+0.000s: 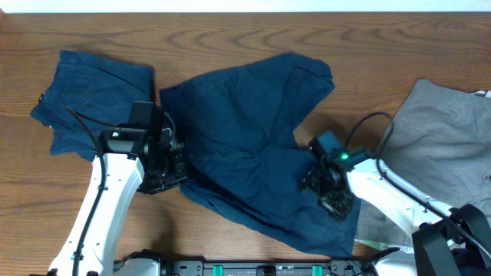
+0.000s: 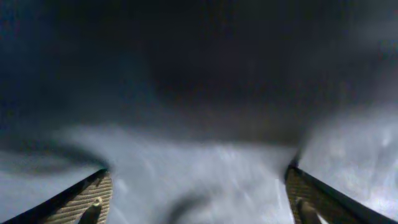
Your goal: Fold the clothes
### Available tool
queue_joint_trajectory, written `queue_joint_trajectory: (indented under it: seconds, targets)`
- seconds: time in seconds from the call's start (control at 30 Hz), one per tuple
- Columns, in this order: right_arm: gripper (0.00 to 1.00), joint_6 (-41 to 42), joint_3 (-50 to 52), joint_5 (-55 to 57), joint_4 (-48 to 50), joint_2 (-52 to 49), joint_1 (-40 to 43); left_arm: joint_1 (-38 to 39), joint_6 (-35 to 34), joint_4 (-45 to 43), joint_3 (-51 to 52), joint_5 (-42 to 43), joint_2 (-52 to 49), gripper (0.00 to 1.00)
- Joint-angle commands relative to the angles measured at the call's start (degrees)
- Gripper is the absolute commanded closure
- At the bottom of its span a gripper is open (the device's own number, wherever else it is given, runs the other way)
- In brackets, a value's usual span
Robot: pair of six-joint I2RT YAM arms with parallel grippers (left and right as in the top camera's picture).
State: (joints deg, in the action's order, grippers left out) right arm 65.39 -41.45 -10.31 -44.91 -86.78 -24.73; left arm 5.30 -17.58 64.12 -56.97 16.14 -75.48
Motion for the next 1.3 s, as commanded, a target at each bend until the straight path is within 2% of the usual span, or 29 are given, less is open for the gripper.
queue_joint_trajectory:
  seconds: [0.0, 0.33, 0.47, 0.57, 0.63, 0.73, 0.83, 0.93, 1.03, 1.27]
  targets:
    - [0.17, -6.43, 0.22, 2.38, 2.80, -2.69, 3.21, -0.09, -0.74, -1.27, 0.07, -0.24, -0.13, 0.94]
    - [0.23, -14.91, -0.81, 5.84, 19.50, -12.33, 9.31, -0.09, -0.74, -7.58, 0.13, -0.22, -0.15, 0.94]
    - [0.29, -19.39, -4.79, 5.86, 21.84, -13.00, 13.07, -0.09, -2.10, -10.38, 0.15, -0.22, -0.17, 0.94]
    - [0.29, -24.17, -9.81, 5.84, 19.56, -12.98, 15.13, -0.07, -3.80, -13.62, 0.50, -0.22, -0.17, 0.94]
    - [0.24, -27.12, -13.75, 5.84, 15.04, -12.98, 15.61, -0.07, -4.07, -14.93, 0.50, -0.24, -0.20, 0.94]
    - [0.14, -28.37, -20.92, 5.88, 0.96, -12.85, 15.47, -0.07, -4.17, -15.39, 0.50, -0.24, -0.20, 0.94]
    - [0.04, -19.76, -23.74, 6.10, -10.40, -11.72, 15.47, -0.07, -4.17, -15.37, 0.50, -0.24, -0.20, 0.94]
    - [0.03, -13.07, -22.71, 1.55, -15.02, -9.42, 15.30, -0.07, -4.17, -15.37, 0.50, -0.24, -0.20, 0.94]
    - [0.06, -7.54, -19.54, -3.13, -15.12, -6.38, 14.14, -0.09, -4.17, -15.37, 0.50, -0.24, -0.20, 0.94]
    - [0.12, 7.76, -8.00, -2.69, -11.28, 2.38, 8.37, -0.09, -4.15, -15.39, 0.50, -0.24, -0.20, 0.94]
